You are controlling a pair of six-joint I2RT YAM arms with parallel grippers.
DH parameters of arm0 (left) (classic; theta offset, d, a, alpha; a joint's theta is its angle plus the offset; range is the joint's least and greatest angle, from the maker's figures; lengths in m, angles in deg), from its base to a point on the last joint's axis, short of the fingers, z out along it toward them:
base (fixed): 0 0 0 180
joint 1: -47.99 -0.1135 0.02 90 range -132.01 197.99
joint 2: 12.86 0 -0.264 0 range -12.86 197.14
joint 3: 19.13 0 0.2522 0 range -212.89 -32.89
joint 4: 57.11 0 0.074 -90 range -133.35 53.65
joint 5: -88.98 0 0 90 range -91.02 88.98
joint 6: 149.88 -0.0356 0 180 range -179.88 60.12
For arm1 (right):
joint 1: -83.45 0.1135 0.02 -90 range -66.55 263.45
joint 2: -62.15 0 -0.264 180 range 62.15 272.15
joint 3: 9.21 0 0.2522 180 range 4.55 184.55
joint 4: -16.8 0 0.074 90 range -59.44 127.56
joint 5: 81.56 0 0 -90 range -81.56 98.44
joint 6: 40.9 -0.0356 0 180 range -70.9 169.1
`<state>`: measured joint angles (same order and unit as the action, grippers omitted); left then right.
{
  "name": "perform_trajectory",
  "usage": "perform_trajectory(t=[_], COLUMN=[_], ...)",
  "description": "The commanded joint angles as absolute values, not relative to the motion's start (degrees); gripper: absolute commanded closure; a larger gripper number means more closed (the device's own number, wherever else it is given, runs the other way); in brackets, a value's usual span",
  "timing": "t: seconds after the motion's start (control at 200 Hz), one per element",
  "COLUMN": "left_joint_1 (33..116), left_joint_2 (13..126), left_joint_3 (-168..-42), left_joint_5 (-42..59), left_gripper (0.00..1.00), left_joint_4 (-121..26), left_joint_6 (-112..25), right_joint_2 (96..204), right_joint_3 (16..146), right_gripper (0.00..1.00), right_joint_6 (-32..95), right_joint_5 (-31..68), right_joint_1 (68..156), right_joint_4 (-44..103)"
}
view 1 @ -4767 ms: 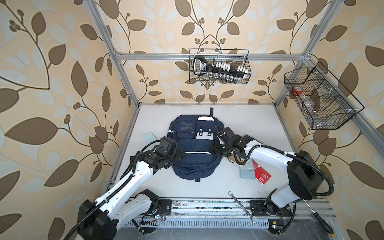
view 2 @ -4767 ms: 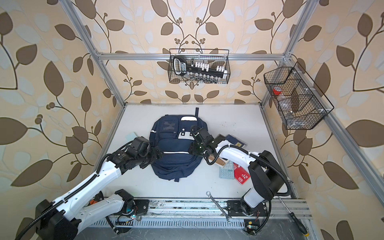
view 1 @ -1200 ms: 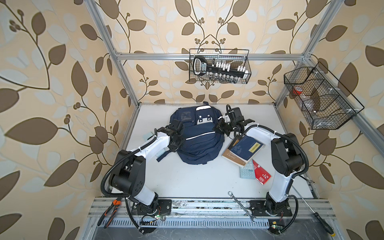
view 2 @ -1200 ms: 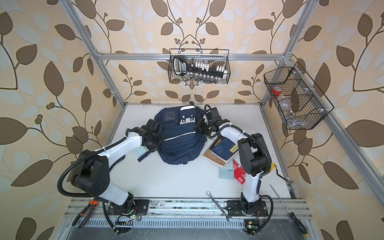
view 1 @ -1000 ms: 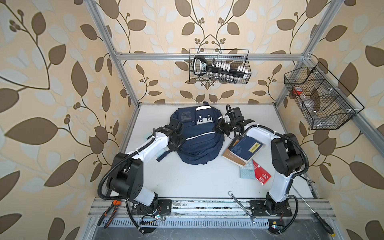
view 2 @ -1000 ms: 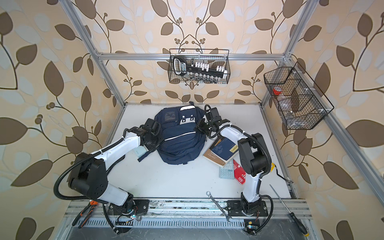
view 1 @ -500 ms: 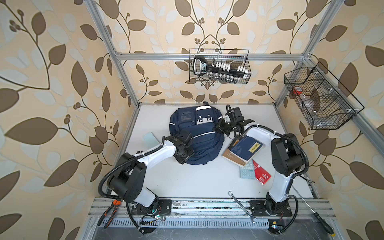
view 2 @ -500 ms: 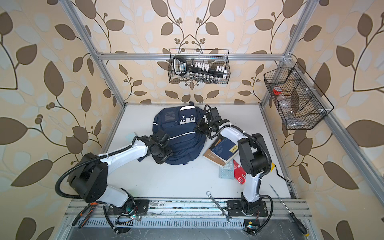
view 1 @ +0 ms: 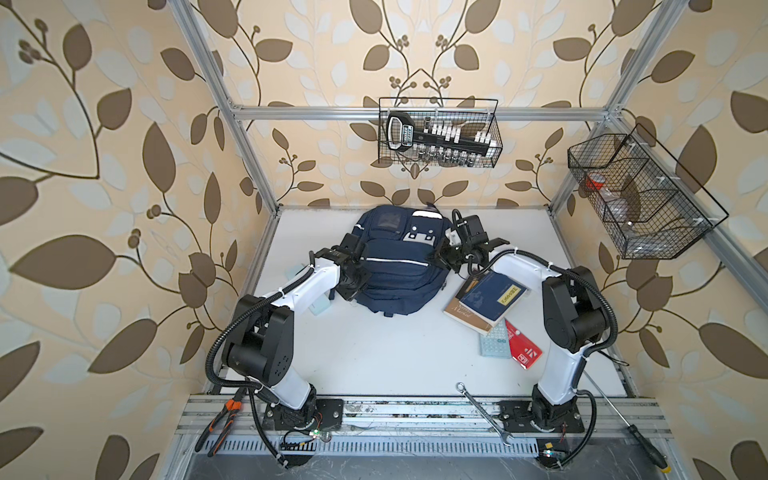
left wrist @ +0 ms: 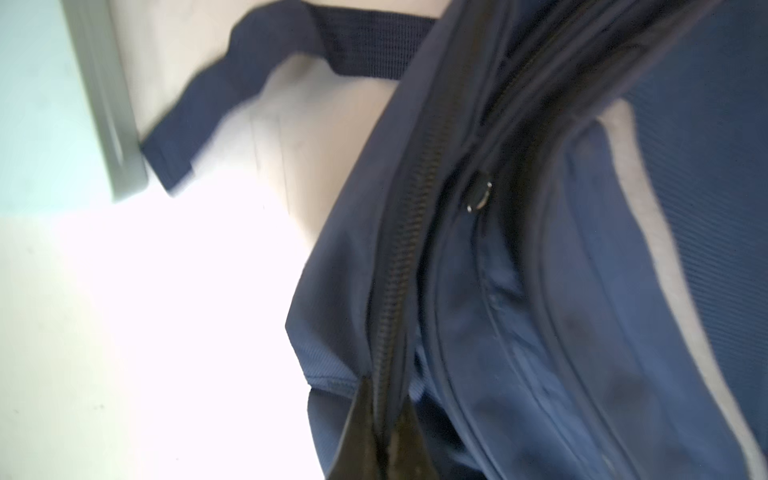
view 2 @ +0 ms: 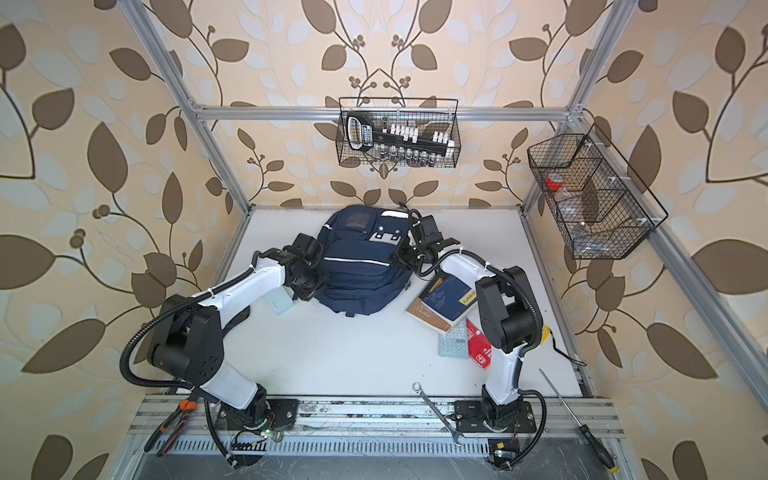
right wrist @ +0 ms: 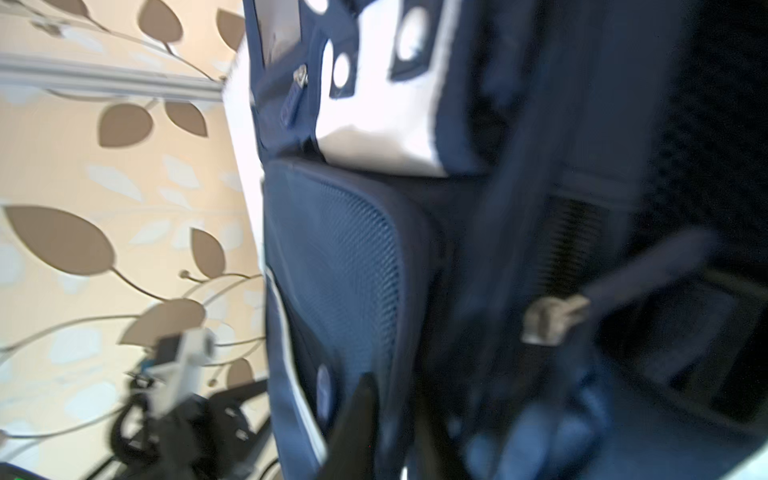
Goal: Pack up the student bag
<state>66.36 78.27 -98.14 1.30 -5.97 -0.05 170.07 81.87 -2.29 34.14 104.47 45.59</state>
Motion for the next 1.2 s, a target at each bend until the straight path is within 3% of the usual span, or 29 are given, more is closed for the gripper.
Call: perform_trajectory(t=[0.0, 0.055, 0.095, 0.145, 0.225, 0.38, 0.49, 0.59, 0.865, 1.2], left_joint_1=[68.2, 70.1, 71.8, 73.9, 76.1, 76.6, 76.4, 76.5, 77.4, 87.4], left_joint_2=[77.0, 76.0, 75.1, 74.1, 73.6, 74.9, 78.1, 80.4, 80.1, 82.0], left_joint_3=[-99.8, -99.1, -98.4, -97.5, -95.9, -94.3, -96.1, -97.8, -102.1, -103.5], left_joint_5=[0.8, 1.4, 1.5, 1.4, 2.0, 3.1, 2.8, 2.5, 5.6, 3.2], left_gripper=[0.79, 0.57, 0.47, 0.41, 0.36, 0.35, 0.40, 0.42, 0.38, 0.21], left_joint_4=[-5.1, -5.5, -5.6, -5.8, -6.1, -7.3, -7.4, -7.8, -7.6, -8.6], left_joint_6=[-3.1, -3.2, -2.9, -2.1, -0.5, 1.5, 1.4, 2.0, 3.3, 7.5], right_joint_2=[165.6, 163.2, 160.9, 157.4, 151.1, 141.6, 141.7, 142.2, 144.5, 147.1], right_joint_3=[84.3, 82.6, 80.2, 76.4, 69.5, 58.8, 56.5, 52.8, 48.8, 49.4], right_gripper=[0.55, 0.49, 0.35, 0.24, 0.23, 0.35, 0.52, 0.60, 0.74, 0.76], right_joint_6=[7.0, 9.9, 11.8, 13.7, 17.5, 20.1, 20.9, 19.8, 19.2, 20.2], right_joint_5=[28.1, 22.9, 20.1, 16.7, 12.2, 11.5, 19.1, 22.0, 22.6, 23.0], right_joint_1=[105.3, 105.7, 106.1, 106.4, 107.4, 108.1, 107.4, 107.5, 107.7, 107.7], right_joint_4=[52.6, 55.0, 54.9, 54.2, 51.1, 46.1, 46.3, 43.2, 39.7, 37.5])
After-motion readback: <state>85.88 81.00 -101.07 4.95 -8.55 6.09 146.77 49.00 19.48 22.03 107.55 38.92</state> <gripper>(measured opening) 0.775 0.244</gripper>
